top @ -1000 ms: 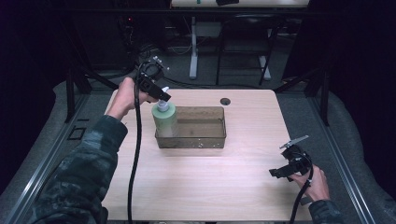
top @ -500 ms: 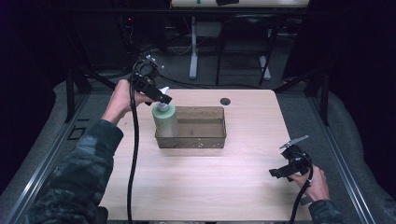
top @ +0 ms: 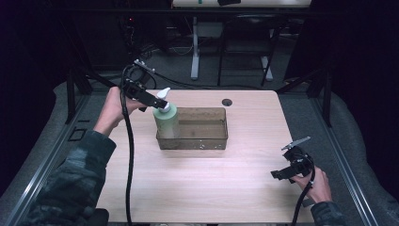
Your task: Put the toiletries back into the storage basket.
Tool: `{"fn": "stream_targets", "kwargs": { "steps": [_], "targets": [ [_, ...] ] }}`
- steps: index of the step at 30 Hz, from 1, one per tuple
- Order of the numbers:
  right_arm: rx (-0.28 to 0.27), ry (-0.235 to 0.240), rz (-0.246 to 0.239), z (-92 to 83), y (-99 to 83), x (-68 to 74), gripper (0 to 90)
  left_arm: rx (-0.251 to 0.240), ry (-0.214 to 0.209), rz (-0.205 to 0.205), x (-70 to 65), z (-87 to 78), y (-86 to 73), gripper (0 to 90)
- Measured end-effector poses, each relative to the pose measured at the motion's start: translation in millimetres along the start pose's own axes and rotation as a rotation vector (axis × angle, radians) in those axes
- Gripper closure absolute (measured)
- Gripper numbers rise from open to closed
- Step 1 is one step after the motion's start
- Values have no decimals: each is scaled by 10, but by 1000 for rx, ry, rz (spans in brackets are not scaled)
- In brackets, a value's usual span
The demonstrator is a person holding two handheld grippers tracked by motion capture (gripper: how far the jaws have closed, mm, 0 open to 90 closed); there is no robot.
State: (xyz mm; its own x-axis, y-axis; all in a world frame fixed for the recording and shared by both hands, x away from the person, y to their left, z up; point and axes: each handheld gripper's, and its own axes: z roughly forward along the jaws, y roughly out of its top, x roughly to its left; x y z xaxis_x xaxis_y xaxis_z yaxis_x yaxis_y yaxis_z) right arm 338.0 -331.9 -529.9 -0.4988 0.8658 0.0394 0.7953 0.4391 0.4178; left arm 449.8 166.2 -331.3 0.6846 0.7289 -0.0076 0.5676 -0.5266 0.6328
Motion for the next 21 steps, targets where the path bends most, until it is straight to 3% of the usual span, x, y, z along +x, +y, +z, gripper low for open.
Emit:
{"fn": "stream_targets", "kwargs": {
  "steps": [9,21],
  "targets": [
    [-3,7,6,-2,-1,2,21,-20,4,-20,-54,-30,-259,0],
    [-1,2,1,4,1,6,21,-25,-9,-61,-116,25,-760,0]
  ]
}}
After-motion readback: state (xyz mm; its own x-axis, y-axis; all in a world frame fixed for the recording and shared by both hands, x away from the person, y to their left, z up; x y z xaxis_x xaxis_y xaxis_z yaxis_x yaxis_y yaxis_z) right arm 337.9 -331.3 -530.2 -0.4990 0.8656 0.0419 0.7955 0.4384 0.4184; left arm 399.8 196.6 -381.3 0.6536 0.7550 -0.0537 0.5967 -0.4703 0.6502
